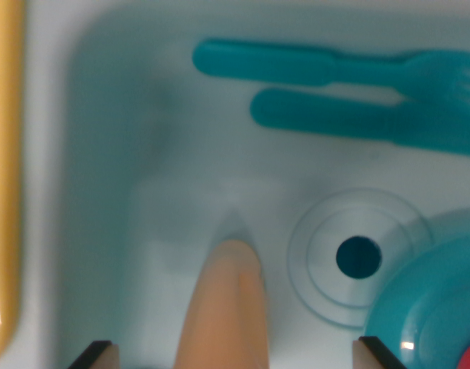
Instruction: Pick detergent from the sink
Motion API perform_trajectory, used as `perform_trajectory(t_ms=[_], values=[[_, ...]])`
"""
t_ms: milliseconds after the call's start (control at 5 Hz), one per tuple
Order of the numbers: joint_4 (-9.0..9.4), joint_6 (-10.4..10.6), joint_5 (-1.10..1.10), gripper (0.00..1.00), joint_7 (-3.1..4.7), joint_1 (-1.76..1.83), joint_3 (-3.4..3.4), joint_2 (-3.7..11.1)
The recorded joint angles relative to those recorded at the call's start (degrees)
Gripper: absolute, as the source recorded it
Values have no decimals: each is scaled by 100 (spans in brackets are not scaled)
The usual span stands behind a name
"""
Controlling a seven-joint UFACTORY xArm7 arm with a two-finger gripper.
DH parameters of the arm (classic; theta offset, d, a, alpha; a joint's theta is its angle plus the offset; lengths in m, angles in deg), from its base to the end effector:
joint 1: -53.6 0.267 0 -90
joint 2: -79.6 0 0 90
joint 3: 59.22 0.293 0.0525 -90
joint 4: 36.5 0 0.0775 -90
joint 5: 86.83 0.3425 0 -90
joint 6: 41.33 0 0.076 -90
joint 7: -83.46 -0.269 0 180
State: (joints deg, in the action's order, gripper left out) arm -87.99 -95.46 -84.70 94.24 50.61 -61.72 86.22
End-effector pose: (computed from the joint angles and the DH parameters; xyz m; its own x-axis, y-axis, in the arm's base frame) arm 0.4130 -0.0340 0.0863 0.9855 0.0711 -0.1542 0.0639 -0.9967 -0.0509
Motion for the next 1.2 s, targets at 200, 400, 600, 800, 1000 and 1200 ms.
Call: perform_trajectory(t_ms=[200,400,600,800,1000,1200], values=[[0,0,0,0,0,0,0,0],[75,69,1,0,25,-5,-8,9],[104,95,1,100,35,-7,-11,13],[104,95,1,100,35,-7,-11,13],[104,95,1,100,35,-7,-11,13],[104,95,1,100,35,-7,-11,13]])
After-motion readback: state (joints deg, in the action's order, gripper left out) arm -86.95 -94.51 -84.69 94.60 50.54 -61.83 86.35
